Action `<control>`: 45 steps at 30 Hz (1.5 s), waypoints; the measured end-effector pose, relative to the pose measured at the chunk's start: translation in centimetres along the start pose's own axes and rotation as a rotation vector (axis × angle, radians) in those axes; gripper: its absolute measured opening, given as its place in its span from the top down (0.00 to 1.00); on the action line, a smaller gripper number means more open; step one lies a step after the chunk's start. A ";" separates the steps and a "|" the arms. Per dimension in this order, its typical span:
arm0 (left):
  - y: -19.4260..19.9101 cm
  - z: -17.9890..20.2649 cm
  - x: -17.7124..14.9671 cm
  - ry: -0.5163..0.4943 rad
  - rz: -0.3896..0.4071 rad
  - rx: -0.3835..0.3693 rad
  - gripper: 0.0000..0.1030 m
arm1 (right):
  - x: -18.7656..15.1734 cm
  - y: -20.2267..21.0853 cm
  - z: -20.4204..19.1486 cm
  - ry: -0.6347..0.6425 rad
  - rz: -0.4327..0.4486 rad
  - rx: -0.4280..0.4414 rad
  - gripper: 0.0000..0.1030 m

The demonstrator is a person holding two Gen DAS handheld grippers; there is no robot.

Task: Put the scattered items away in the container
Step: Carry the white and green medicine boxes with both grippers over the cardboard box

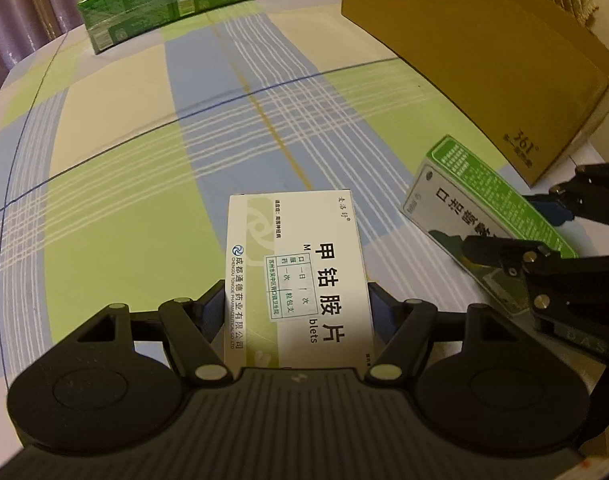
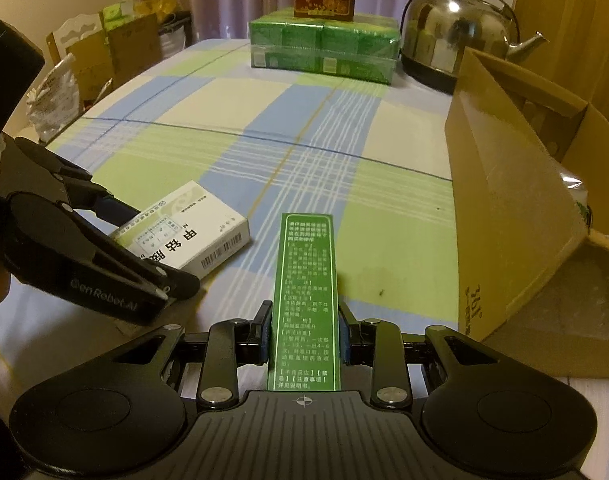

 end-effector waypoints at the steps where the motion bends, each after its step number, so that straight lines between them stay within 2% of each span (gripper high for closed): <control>1: -0.1 0.0 0.0 0.002 0.000 0.002 0.34 | 0.1 -0.2 0.0 0.005 -0.003 0.002 0.73; 8: -0.3 -0.3 0.3 0.005 0.003 0.005 0.34 | -0.2 -2.0 0.0 0.027 -0.044 0.009 0.73; 13: -0.2 -0.5 0.4 0.007 0.006 -0.001 0.34 | -0.4 -2.0 0.2 0.017 -0.037 -0.006 0.73; 27: 1.2 0.2 0.5 0.037 0.038 -0.025 0.34 | 0.8 1.8 0.2 0.011 0.017 -0.034 0.73; 33: 2.7 2.4 -0.3 0.019 0.052 -0.039 0.34 | 0.8 4.1 0.9 0.005 0.032 -0.054 0.73; 45: 5.2 6.2 0.4 0.001 0.092 -0.046 0.34 | 0.9 8.8 2.5 -0.029 0.075 -0.096 0.73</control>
Point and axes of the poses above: each gripper's, at about its wrist camera, not at the fingertips, and y roughly against the way its jaws point, z to its right, x to its top, the point moved 7 cm from there along -y, roughly the way its jaws point, and after that the axes turned 13 degrees about z, right-handed, at the moved point
